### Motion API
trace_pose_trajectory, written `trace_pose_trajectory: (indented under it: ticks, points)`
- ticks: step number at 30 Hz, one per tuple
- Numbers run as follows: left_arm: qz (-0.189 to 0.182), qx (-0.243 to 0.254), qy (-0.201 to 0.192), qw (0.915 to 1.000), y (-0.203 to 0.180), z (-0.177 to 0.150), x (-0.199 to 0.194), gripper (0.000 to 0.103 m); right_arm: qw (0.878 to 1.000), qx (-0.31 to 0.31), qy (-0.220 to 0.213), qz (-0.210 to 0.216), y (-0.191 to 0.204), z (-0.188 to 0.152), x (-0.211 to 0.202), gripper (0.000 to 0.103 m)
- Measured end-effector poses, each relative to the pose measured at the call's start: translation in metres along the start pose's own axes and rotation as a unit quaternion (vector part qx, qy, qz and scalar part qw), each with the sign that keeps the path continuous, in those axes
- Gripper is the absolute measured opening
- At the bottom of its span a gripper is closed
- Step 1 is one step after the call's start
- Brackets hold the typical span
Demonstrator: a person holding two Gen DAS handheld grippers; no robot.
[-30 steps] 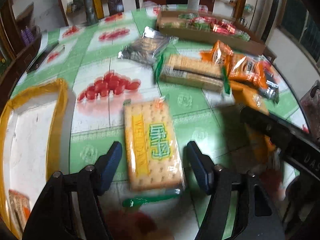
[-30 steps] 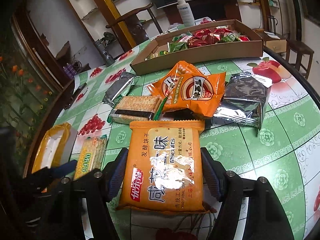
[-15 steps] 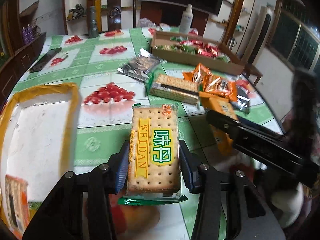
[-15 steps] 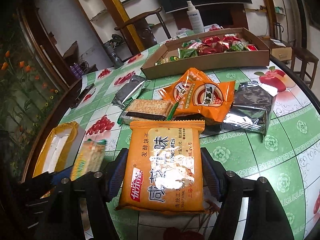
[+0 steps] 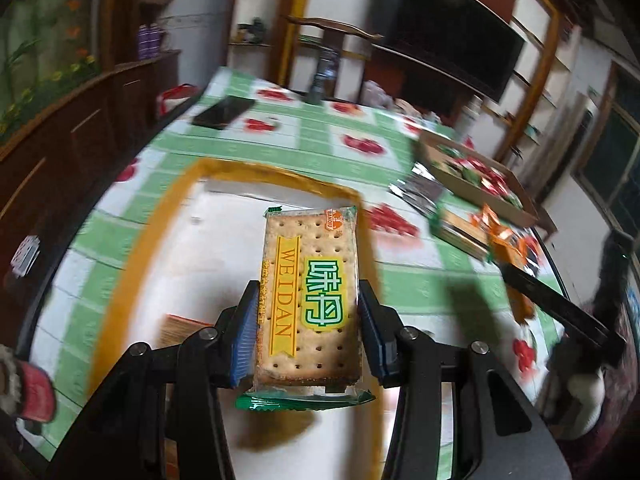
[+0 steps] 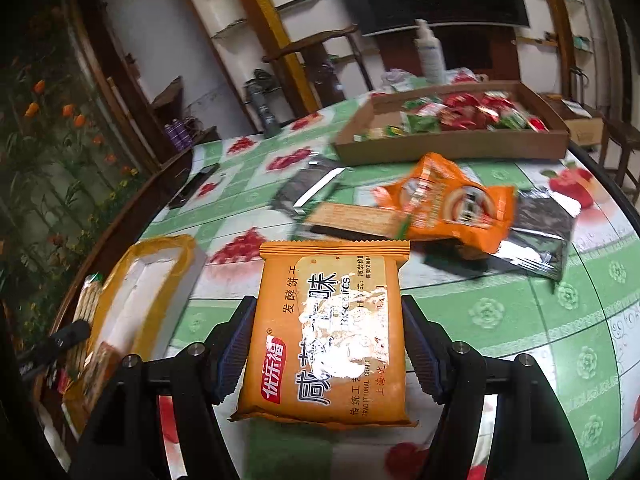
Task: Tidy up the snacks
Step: 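Carry both packs over the white tray and release them inside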
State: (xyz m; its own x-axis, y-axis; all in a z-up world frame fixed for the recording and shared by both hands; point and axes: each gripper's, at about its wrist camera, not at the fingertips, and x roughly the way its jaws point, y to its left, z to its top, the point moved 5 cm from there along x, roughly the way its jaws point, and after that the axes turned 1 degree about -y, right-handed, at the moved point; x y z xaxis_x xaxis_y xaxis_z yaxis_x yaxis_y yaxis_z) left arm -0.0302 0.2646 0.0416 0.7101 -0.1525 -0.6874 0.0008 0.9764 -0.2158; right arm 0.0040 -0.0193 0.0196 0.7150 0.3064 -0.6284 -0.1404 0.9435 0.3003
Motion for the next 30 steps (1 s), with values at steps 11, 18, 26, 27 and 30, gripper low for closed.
trace_pose_trajectory:
  ticks: [11,18,26,27,30]
  points:
    - [0.010,-0.041,0.015,0.9990,0.060,0.021,0.027,0.044,0.987,-0.089,0.074,0.115,0.154,0.010,0.035,0.071]
    - [0.006,-0.068,0.043,0.9967,0.081,0.022,0.052,0.044,0.979,-0.122,0.116,0.117,0.201,-0.010,0.082,0.071]
    - [0.002,-0.072,0.048,0.9962,0.081,0.020,0.056,0.045,0.976,-0.138,0.133,0.107,0.210,-0.027,0.107,0.071]
    - [-0.004,-0.075,0.047,0.9961,0.081,0.020,0.054,0.045,0.975,-0.142,0.131,0.106,0.210,-0.028,0.107,0.071]
    - [-0.014,-0.077,0.036,0.9962,0.080,0.021,0.047,0.045,0.976,-0.144,0.124,0.107,0.211,-0.028,0.105,0.071]
